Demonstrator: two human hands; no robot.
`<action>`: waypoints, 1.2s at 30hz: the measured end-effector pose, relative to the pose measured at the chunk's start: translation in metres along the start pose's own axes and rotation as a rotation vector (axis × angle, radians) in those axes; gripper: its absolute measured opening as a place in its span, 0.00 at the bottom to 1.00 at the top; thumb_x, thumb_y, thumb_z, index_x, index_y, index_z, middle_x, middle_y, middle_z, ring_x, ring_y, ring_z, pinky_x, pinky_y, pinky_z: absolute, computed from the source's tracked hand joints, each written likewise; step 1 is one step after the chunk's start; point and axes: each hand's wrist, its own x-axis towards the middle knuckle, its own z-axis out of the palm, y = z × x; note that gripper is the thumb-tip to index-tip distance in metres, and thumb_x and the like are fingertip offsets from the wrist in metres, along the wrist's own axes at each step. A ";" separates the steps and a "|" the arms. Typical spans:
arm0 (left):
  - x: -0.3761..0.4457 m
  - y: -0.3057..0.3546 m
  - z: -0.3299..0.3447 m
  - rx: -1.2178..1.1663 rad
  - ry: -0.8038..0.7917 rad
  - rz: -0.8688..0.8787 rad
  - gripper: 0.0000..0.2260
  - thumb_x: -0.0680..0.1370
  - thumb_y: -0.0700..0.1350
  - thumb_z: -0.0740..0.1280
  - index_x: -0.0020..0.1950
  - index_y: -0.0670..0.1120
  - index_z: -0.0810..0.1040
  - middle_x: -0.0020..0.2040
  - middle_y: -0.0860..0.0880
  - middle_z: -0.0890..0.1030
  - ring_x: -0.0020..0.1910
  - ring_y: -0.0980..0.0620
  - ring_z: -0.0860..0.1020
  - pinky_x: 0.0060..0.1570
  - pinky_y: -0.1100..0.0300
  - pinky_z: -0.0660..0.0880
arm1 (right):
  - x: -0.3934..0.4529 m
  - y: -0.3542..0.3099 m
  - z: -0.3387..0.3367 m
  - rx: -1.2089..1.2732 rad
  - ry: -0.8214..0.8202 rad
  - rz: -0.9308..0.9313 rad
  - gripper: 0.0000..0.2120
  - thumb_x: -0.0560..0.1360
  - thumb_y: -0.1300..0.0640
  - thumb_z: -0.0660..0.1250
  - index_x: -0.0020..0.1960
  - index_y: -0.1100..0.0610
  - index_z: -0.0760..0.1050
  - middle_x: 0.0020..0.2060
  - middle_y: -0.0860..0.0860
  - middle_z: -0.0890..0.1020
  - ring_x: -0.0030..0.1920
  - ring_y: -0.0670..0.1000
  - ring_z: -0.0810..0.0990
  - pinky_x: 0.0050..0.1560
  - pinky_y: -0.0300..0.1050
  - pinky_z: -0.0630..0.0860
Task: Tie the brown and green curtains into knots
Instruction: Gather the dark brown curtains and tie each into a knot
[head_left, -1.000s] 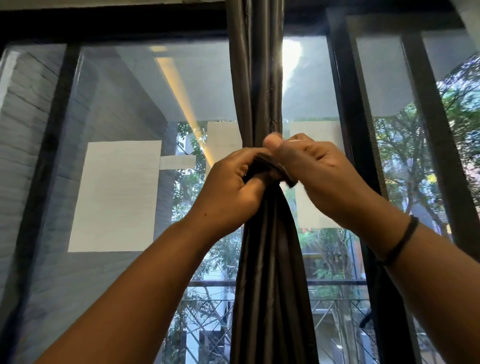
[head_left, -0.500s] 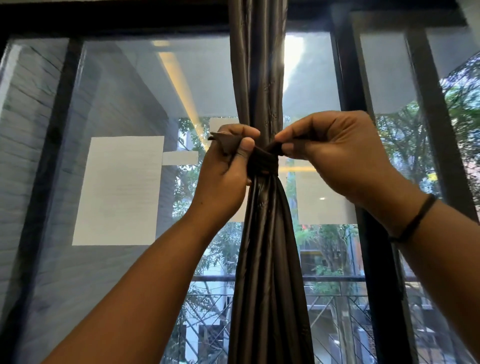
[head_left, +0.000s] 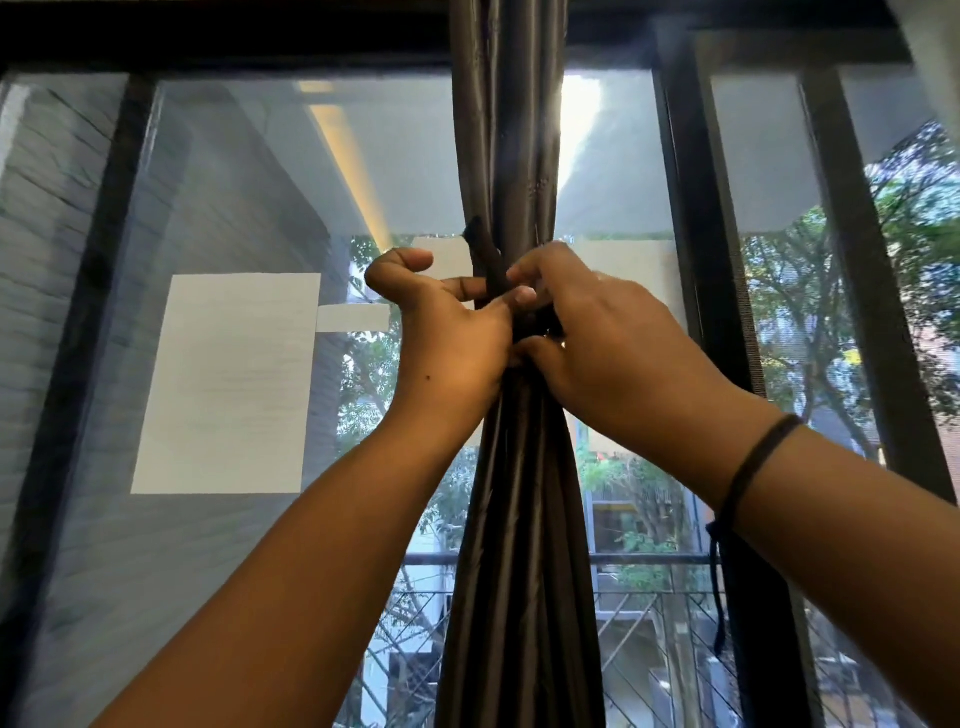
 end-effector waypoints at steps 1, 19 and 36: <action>0.000 0.001 0.000 0.020 -0.021 -0.002 0.26 0.73 0.34 0.71 0.56 0.48 0.54 0.47 0.47 0.75 0.39 0.52 0.80 0.32 0.65 0.79 | 0.000 0.001 0.000 -0.023 -0.029 0.013 0.24 0.75 0.59 0.65 0.69 0.51 0.63 0.58 0.54 0.78 0.54 0.59 0.78 0.52 0.52 0.77; 0.002 -0.011 -0.032 0.694 -0.521 0.401 0.28 0.72 0.35 0.68 0.70 0.43 0.63 0.52 0.51 0.75 0.45 0.59 0.72 0.48 0.68 0.70 | 0.036 -0.011 0.000 -0.354 -0.402 -0.005 0.12 0.76 0.56 0.60 0.34 0.50 0.66 0.36 0.49 0.67 0.51 0.56 0.72 0.59 0.49 0.69; -0.048 -0.030 -0.023 1.048 0.053 0.670 0.13 0.75 0.56 0.66 0.47 0.47 0.79 0.42 0.48 0.81 0.41 0.42 0.76 0.38 0.53 0.66 | 0.050 0.020 -0.014 0.382 -0.735 0.284 0.06 0.71 0.61 0.64 0.35 0.54 0.75 0.38 0.49 0.74 0.44 0.51 0.70 0.47 0.46 0.70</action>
